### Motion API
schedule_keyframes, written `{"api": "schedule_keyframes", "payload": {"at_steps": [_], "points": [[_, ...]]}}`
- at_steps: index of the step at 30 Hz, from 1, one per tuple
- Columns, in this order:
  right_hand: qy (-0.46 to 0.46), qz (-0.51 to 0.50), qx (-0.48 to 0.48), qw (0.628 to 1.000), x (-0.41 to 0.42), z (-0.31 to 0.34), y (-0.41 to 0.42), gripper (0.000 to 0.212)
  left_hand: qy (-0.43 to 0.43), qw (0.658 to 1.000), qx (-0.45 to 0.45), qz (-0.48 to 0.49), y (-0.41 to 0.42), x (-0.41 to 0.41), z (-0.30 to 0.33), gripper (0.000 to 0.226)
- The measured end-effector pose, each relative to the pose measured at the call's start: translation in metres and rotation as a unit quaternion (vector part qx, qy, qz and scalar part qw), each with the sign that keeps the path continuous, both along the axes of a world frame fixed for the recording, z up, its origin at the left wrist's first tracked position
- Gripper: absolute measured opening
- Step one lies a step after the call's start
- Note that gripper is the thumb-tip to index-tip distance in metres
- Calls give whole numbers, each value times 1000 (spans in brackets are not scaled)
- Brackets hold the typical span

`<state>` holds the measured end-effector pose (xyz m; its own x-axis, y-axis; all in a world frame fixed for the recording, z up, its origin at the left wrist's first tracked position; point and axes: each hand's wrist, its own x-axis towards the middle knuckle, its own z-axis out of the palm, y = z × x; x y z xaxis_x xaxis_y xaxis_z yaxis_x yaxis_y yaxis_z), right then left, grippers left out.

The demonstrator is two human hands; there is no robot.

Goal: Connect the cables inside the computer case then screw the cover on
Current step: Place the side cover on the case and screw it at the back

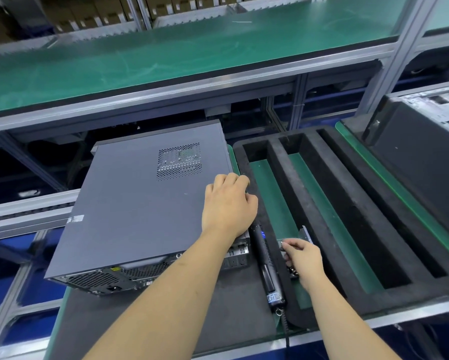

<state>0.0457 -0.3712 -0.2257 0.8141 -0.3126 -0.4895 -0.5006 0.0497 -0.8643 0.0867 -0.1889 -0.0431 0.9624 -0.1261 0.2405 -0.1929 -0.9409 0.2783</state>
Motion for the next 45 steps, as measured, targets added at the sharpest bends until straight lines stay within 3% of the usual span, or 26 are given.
{"api": "schedule_keyframes", "payload": {"at_steps": [2,7,10,12,15,20,24,26,30,31,34,35,36,38,40,42,45], "points": [[-13,-25,111,993,-7,7,-2,10,-5,1000,-6,-7,0,-2,1,28],[-51,-20,260,964,-23,25,-12,13,-41,997,24,-56,-10,-10,8,31],[-49,-4,301,952,-31,36,-14,16,-50,990,-89,-99,-32,-23,14,29],[-47,10,320,946,-36,40,-16,18,-7,973,-206,-109,-53,-34,14,26],[-47,6,307,951,-39,45,-16,16,92,928,-357,-55,-73,-51,5,24],[-34,2,134,990,-38,42,-20,15,106,928,-355,-40,-69,-54,-3,24],[-40,-29,161,986,-38,38,-24,9,72,925,-365,-70,-73,-42,16,21],[-46,-41,167,984,-35,39,-23,10,122,906,-404,-44,-77,-39,15,22],[-110,-37,187,975,-24,52,-23,21,310,784,-522,131,-85,-60,-23,21],[-128,-13,178,976,-22,58,-26,22,335,733,-562,187,-84,-67,-35,20],[-131,114,112,978,-18,71,-33,22,404,512,-708,272,-75,-72,-53,36],[-115,133,70,982,-16,72,-34,24,414,468,-732,271,-72,-69,-56,41],[-97,130,19,987,-14,71,-35,25,418,447,-744,271,-70,-67,-58,43],[-68,95,-91,989,-8,63,-35,32,420,453,-738,272,-70,-67,-62,38],[-47,118,-206,970,-5,53,-32,32,419,497,-708,278,-72,-72,-66,30],[-2,219,-331,918,-3,42,-25,22,410,545,-679,272,-73,-84,-72,24],[98,327,-451,825,-4,29,-12,16,413,555,-679,247,-77,-101,-76,21]]}}
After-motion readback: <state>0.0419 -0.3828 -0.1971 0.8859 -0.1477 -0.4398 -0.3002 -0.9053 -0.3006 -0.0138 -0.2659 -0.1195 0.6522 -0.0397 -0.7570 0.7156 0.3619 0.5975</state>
